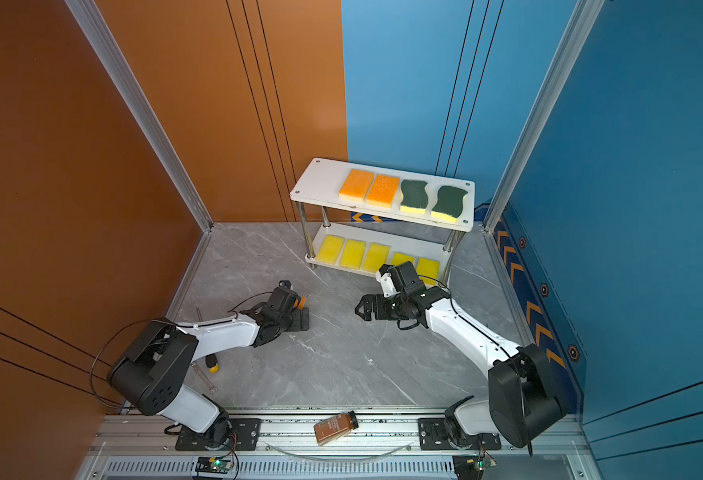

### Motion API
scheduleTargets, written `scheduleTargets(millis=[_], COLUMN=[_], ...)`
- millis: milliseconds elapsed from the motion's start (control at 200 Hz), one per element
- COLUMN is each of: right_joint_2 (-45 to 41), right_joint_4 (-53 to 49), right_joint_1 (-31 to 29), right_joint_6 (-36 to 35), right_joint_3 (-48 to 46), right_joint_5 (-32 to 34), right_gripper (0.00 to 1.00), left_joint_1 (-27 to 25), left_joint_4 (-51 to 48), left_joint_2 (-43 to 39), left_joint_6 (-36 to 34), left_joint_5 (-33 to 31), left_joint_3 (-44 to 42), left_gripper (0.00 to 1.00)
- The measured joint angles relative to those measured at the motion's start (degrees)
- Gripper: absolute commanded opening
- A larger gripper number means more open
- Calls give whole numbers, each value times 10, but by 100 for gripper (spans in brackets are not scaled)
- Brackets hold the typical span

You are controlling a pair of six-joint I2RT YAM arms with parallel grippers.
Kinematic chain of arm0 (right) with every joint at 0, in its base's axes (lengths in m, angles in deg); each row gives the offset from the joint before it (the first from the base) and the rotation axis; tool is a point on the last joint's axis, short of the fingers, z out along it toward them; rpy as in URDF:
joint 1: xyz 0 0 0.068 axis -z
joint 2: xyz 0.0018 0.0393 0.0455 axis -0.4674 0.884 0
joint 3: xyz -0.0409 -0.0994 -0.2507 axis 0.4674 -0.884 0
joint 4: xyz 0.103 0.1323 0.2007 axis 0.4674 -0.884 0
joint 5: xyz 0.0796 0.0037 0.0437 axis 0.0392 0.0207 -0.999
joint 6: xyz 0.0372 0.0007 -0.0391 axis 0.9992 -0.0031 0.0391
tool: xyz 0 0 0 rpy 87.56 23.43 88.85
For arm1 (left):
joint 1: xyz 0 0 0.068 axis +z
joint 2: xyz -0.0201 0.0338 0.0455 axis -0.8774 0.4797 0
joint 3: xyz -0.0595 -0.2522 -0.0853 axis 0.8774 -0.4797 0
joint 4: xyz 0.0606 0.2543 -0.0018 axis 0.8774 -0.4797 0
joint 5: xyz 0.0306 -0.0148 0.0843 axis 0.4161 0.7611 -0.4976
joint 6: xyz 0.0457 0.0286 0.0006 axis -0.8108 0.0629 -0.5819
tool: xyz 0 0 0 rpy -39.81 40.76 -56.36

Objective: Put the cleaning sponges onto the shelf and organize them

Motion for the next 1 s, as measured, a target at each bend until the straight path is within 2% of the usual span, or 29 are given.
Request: scheduleTargets(millis=[536,701,996], right_joint_2=[0,0,-3], right_joint_4=[13,23,80], right_joint_1=[7,9,9], right_joint_6=[5,7,26], right_joint_3=[-4,-8,-53], right_joint_5=[-9,-11,-5], right_gripper=[100,100,100], left_joint_1=[-17,-19,-19], left_joint_4=[-10,-17,-20], left_joint_2=[-14,-15,-16], left_joint_6=[6,5,4], left_joint_5=[-24,-37,-43], left_joint_3=[-15,-17,-18], left_gripper=[93,76,65])
